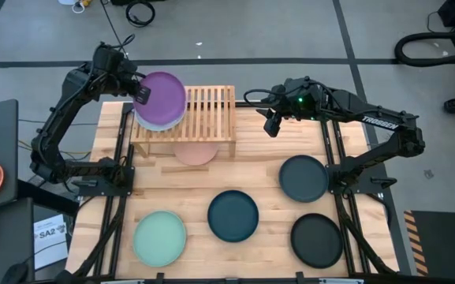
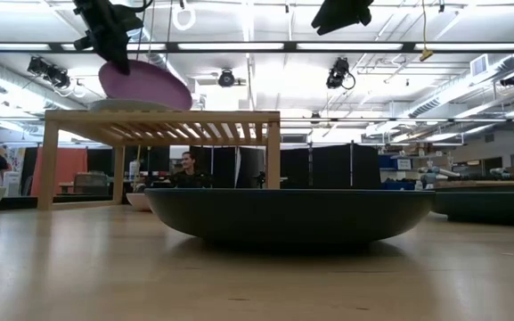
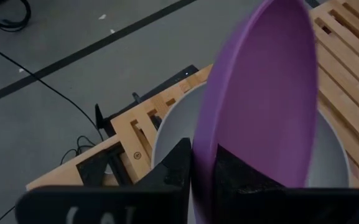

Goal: Place and stack plates onto a shelf
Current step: Stack the violet plate on the top of the white plate on the shelf, then put the light green plate on the shelf

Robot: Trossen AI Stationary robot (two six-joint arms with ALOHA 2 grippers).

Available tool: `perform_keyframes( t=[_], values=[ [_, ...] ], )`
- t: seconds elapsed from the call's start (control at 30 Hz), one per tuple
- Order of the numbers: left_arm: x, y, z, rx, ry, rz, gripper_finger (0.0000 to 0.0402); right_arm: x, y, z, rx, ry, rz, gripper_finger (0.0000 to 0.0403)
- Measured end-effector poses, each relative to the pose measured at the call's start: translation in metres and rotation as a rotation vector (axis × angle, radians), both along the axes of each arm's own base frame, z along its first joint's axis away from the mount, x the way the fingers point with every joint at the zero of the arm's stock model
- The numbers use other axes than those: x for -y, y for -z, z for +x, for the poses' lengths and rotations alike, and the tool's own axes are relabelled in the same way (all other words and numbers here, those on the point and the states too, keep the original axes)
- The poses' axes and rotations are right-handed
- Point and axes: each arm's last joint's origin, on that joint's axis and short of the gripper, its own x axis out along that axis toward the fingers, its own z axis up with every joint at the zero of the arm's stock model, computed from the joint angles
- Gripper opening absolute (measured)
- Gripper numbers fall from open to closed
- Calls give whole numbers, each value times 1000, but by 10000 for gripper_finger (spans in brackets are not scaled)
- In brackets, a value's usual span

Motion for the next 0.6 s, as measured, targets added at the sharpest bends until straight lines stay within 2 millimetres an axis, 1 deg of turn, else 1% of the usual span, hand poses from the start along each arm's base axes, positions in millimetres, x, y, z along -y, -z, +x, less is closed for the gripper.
perform_keyframes(
  t=[0.6],
  values=[
    [0, 0, 0, -1, 1, 0, 134, 0, 0, 0, 0, 1, -1, 177]
  ],
)
